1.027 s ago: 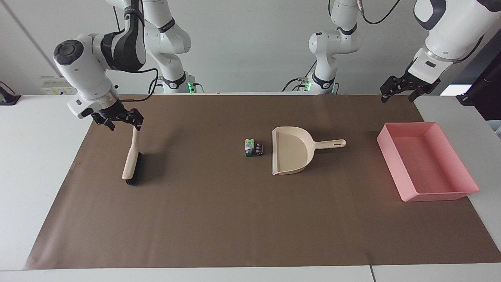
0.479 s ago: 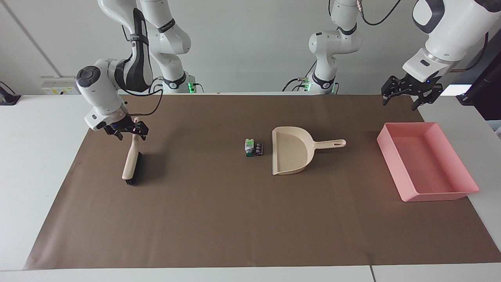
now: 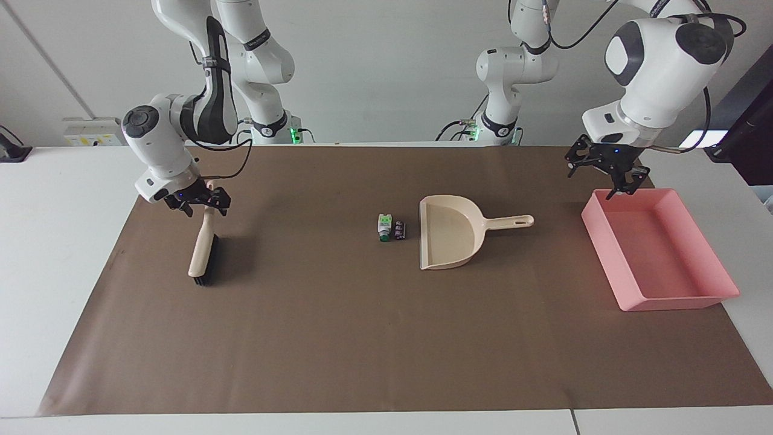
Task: Clean e-waste and dump in bin
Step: 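Grasp the dustpan handle with the left gripper while the right gripper grasps the brush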
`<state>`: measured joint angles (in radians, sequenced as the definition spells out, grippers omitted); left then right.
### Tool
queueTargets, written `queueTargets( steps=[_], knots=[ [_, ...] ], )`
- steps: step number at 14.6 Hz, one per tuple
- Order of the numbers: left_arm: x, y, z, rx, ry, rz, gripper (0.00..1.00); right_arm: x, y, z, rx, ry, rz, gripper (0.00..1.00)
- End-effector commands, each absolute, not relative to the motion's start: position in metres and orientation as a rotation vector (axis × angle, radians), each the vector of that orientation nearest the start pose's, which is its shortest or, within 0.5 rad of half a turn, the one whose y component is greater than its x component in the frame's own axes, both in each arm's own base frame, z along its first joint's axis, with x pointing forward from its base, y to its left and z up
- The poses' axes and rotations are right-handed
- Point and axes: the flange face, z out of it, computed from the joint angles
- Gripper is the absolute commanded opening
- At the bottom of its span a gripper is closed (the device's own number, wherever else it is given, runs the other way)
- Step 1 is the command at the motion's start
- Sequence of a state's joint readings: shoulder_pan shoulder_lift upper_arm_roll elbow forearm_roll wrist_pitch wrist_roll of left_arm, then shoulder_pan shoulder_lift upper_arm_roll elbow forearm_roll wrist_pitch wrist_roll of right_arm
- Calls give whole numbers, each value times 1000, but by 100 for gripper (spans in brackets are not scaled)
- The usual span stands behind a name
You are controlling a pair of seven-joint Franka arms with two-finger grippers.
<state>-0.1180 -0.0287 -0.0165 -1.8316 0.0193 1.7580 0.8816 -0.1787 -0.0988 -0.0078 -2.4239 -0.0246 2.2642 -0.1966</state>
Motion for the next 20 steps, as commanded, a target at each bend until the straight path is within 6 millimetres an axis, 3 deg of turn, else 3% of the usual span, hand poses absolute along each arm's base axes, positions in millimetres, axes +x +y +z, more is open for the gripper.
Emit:
queueTargets(
  steps=[1,3,4,8,11,15,20],
  knots=[
    [535,-108,491,-2581,1759,75,94,453,-91,343,-3146,-71,71,45],
    [533,-126,472,-2420,1854,58,93,453,-90,343,-3147,-25,78,5],
    [532,-144,452,-2327,1905,83,93,453,-86,343,-3148,13,83,0],
    [525,-172,407,-2172,1994,172,91,456,-78,347,-3146,23,119,0],
    [509,-187,381,-2076,2033,203,90,474,-73,381,-3143,67,176,0],
    [489,-200,354,-2044,2036,254,88,484,4,418,-3165,124,224,0],
    [476,-219,336,-2051,2028,280,81,464,120,421,-3207,176,224,0]
  ],
)
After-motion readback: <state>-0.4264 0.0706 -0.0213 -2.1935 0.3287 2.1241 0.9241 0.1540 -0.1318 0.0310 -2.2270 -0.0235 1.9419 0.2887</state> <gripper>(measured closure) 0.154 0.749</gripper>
